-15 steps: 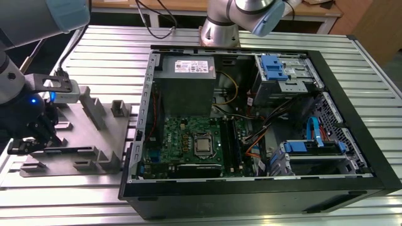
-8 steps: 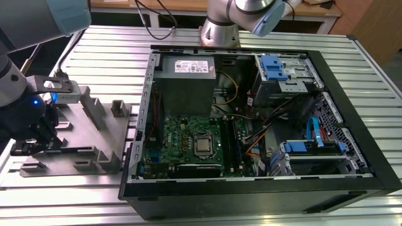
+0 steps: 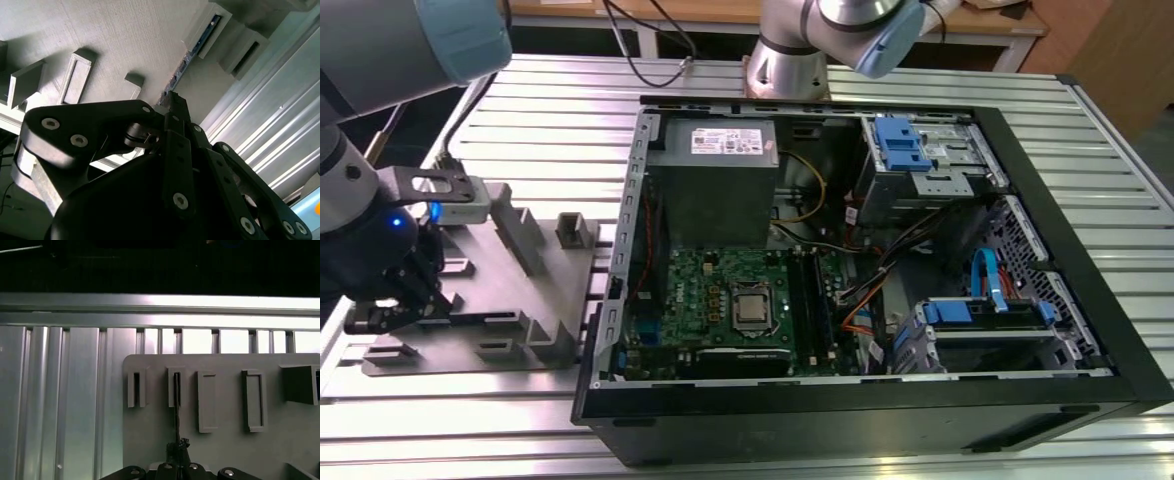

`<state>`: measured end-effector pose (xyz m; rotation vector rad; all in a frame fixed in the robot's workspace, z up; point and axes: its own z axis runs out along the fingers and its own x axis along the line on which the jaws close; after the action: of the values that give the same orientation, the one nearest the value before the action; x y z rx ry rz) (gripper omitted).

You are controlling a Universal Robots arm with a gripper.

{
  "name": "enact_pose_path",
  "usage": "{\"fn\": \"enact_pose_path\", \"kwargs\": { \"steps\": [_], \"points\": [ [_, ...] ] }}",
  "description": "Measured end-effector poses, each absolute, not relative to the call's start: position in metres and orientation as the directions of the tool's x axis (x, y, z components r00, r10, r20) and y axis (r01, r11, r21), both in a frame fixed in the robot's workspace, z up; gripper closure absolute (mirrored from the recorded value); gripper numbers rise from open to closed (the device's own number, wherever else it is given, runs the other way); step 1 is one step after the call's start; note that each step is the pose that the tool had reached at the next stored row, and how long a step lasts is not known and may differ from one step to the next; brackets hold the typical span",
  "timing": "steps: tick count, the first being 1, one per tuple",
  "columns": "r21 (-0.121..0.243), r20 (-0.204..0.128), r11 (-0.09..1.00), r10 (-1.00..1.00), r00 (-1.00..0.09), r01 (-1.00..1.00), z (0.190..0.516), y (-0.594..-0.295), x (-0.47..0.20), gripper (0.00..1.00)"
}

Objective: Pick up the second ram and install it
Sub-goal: 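Pick up the second ram and move it above second insertion slot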

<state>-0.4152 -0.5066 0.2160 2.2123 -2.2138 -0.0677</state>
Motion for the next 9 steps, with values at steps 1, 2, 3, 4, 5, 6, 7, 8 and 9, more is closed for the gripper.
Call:
{"fn": "enact_pose_path", "kwargs": {
  "steps": [1,2,3,4,5,6,7,8,9],
  "points": [
    [0.038,-0.023,0.000,-1.000,-0.001,-0.999,0.2157,-0.5063,-0.4157,0.93],
    [0.038,-0.023,0.000,-1.000,-0.001,-0.999,0.2152,-0.5061,-0.4161,0.93],
    [0.037,-0.023,0.000,-1.000,-0.001,-0.999,0.2148,-0.5061,-0.4163,0.93],
    [0.037,-0.023,0.000,-1.000,-0.001,-0.999,0.2147,-0.5061,-0.4163,0.93],
    [0.037,-0.023,0.000,-1.000,-0.001,-0.999,0.2147,-0.5060,-0.4163,0.93],
    [0.037,-0.023,0.000,-1.000,-0.001,-0.999,0.2147,-0.5060,-0.4164,0.93],
    [0.037,-0.023,0.000,-1.000,-0.001,-0.999,0.2147,-0.5060,-0.4164,0.93],
    [0.037,-0.023,0.000,-1.000,-0.001,-0.999,0.2147,-0.5060,-0.4164,0.93],
    [0.037,-0.023,0.000,-1.000,-0.001,-0.999,0.2147,-0.5060,-0.4164,0.93]
  ]
}}
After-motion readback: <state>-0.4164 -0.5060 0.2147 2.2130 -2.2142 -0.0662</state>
